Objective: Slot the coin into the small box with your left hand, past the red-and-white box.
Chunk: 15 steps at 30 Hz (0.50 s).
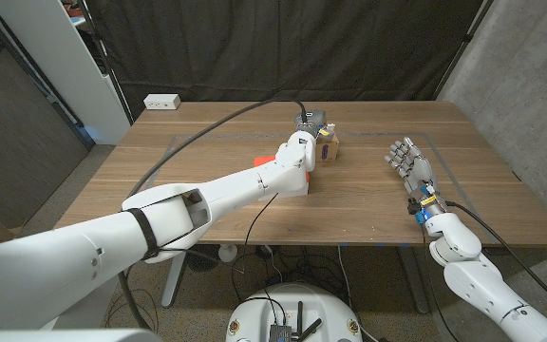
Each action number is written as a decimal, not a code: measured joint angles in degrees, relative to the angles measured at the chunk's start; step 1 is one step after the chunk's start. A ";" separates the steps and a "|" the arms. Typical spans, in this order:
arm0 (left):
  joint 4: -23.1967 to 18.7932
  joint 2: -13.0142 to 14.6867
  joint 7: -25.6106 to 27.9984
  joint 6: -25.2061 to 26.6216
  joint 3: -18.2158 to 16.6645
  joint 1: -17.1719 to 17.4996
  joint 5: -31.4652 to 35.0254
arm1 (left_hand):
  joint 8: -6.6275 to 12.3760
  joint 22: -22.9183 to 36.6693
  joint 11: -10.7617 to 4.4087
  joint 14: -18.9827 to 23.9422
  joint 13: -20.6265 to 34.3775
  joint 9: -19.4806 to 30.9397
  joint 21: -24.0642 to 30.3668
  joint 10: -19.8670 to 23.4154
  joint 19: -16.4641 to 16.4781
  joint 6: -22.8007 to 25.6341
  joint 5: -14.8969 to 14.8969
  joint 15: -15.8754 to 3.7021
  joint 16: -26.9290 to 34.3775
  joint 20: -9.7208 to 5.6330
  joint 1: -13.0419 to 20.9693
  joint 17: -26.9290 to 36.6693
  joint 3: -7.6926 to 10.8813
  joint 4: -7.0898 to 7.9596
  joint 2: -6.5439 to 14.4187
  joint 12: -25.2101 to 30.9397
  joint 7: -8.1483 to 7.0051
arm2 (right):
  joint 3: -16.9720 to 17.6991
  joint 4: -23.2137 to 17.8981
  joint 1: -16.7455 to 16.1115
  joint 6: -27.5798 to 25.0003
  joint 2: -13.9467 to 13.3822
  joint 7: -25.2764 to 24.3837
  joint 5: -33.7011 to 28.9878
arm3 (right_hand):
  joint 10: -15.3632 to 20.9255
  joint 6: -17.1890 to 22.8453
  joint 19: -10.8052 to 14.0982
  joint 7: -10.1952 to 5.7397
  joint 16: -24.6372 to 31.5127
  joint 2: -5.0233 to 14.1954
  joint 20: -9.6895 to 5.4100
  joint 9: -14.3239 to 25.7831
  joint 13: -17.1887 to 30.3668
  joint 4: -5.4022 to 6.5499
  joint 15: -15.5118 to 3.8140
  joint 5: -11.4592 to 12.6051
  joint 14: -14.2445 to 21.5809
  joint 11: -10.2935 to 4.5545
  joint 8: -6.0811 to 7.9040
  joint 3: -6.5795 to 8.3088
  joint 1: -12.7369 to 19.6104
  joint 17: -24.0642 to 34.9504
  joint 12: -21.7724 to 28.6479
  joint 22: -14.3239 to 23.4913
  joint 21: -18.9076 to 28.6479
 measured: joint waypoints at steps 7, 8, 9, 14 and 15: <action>-0.42 -0.01 1.35 -0.95 -0.71 -0.11 0.23 | -0.25 0.00 0.07 0.00 0.06 -0.25 0.46 0.09 0.00 0.20 0.00 0.00 0.00 0.00 -0.52 0.17 0.68 0.01 0.07 0.46 0.01 | -0.01 0.34 0.40 0.47 0.26 0.04 -0.20 | 0.00 0.00 0.77 0.00 0.00 0.00 -0.35 0.00 0.00 -0.19 -0.28 0.10 0.28 0.00 0.00 0.19 0.00 0.00 0.00 -0.14 0.00; -0.42 -0.01 1.49 -1.02 -0.71 -0.11 0.29 | -0.25 0.00 0.07 0.00 0.02 -0.27 0.46 0.09 0.00 0.38 0.00 0.00 0.00 0.00 -0.63 0.14 0.74 -0.06 0.19 0.46 -0.17 | -0.01 0.35 0.40 0.47 0.26 0.04 -0.20 | 0.00 0.00 0.86 0.00 0.00 0.00 -0.44 0.00 0.00 -0.19 -0.28 0.10 0.28 0.00 0.00 0.19 0.00 0.00 0.00 -0.14 0.00; -0.72 0.03 1.65 -1.10 -0.95 -0.12 0.35 | -0.43 0.00 0.07 0.00 0.02 -0.44 0.46 0.10 0.00 0.39 0.00 0.00 0.00 0.00 -0.75 0.11 0.74 -0.06 0.30 0.46 -0.19 | -0.04 0.39 0.51 0.57 0.31 0.05 -0.29 | -0.02 0.00 0.86 0.00 0.00 0.00 -0.44 0.00 0.00 -0.19 -0.28 0.10 0.28 -0.02 0.00 0.19 0.00 0.00 0.00 -0.14 0.00; -1.53 0.41 2.51 -1.33 -1.57 -0.12 0.57 | -0.66 0.00 0.08 0.00 0.07 -0.52 0.46 0.10 0.00 0.39 -0.31 0.00 0.00 0.00 -1.09 0.31 1.14 0.02 0.19 0.46 -0.19 | -0.13 0.46 0.72 0.69 0.43 0.05 -0.39 | -0.22 0.00 0.86 0.00 0.00 0.17 -0.44 0.00 0.00 -0.19 -0.57 0.10 0.58 -0.22 0.00 0.19 0.17 0.01 0.00 -0.14 0.00; -1.53 0.41 2.73 -1.38 -1.57 -0.12 0.61 | -0.69 0.00 0.08 0.01 0.11 -0.52 0.46 0.10 0.00 0.39 -0.31 -0.01 0.00 0.00 -1.21 0.46 1.28 -0.13 0.30 0.46 -0.19 | -0.16 0.48 0.77 0.69 0.44 0.05 -0.39 | -0.22 0.00 0.86 0.00 0.00 0.30 -0.44 0.00 0.00 -0.19 -0.58 0.10 0.58 -0.22 0.00 0.19 0.30 0.01 0.00 -0.14 0.00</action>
